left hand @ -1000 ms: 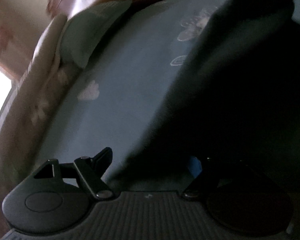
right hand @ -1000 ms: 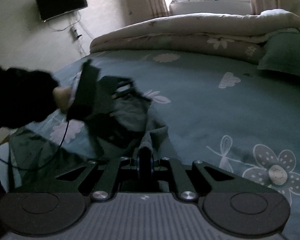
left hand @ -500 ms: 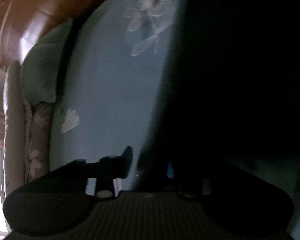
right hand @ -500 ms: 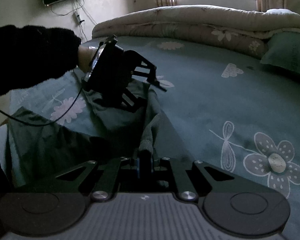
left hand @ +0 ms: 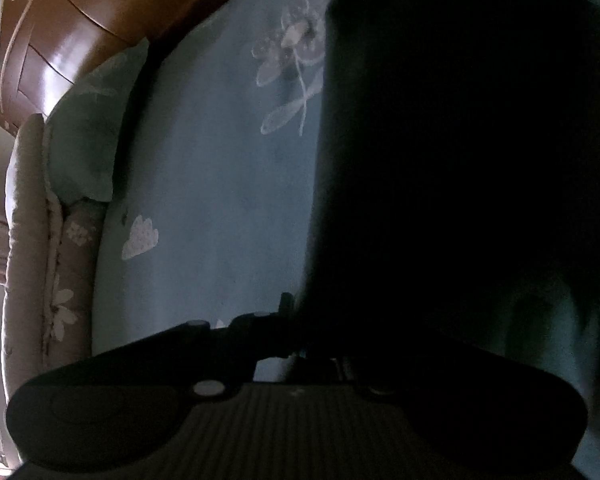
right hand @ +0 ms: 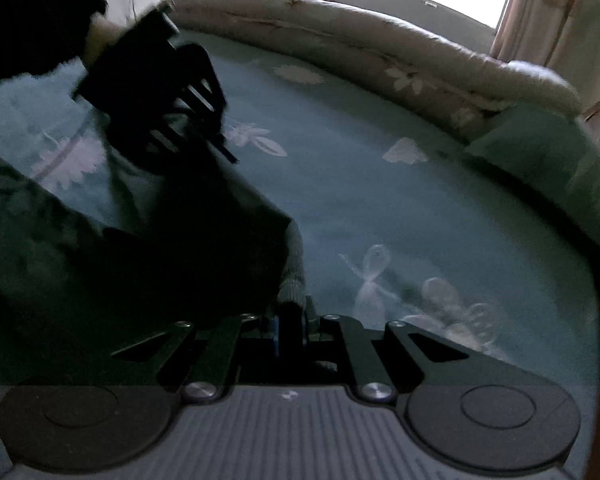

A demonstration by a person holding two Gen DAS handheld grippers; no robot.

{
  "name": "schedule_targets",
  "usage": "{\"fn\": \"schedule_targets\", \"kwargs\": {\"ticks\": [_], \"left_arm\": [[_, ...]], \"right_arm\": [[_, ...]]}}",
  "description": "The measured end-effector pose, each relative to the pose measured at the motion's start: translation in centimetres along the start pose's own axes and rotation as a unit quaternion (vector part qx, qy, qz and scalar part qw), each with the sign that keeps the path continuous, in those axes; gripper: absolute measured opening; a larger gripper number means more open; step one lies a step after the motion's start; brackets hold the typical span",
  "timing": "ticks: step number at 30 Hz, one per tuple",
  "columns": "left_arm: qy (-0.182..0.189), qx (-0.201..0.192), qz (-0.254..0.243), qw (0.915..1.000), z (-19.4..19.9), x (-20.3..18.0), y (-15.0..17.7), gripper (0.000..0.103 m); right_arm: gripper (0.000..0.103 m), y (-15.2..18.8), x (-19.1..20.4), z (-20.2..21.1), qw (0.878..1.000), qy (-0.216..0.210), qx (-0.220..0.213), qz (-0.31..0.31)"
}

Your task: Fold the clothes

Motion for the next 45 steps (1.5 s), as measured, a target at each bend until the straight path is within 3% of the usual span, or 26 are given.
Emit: {"fn": "schedule_targets", "kwargs": {"ticks": [6,14,28,34,39,45], "left_arm": [[0.021,-0.025,0.005,0.9995,3.5,-1.1,-1.6,0.000],[0.091,-0.056,0.012,0.9942,6.4,-4.3,-4.6,0.000],[0.201,-0.110,0.015,0.9732,9.7,-11.8,-7.9,0.000],[0.242,-0.124,0.014,0.9622,11.3,-14.0,-9.8,0.000],[0.273,-0.124,-0.008,0.9539,10.5,-16.4,-10.9,0.000],[0.303,-0.109,-0.014,0.9466,8.3,-19.4,-10.8,0.000]], "right_arm": [[0.012,0.5,-0.9,0.3,0.999,0.035,0.013,0.036],[0.013,0.7,-2.5,0.7,0.997,0.066,0.006,0.043],[0.013,3.4,-1.4,3.8,0.999,0.036,0.018,0.015],[0.014,5.1,-0.4,4.5,0.998,0.027,0.047,0.026],[0.016,7.0,0.5,3.9,0.991,0.039,0.097,0.080],[0.030,10.1,1.0,4.2,0.988,0.054,0.132,0.063]]}}
Point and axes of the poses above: each gripper's, at about its wrist camera, not at the fingertips, and z roughly against the way its jaws point, x to its left, y to its underside, the point moved 9 cm from there along -z, roughly the way its jaws point, and after that the axes turned 7 degrees about -x, right-handed, at the moved point
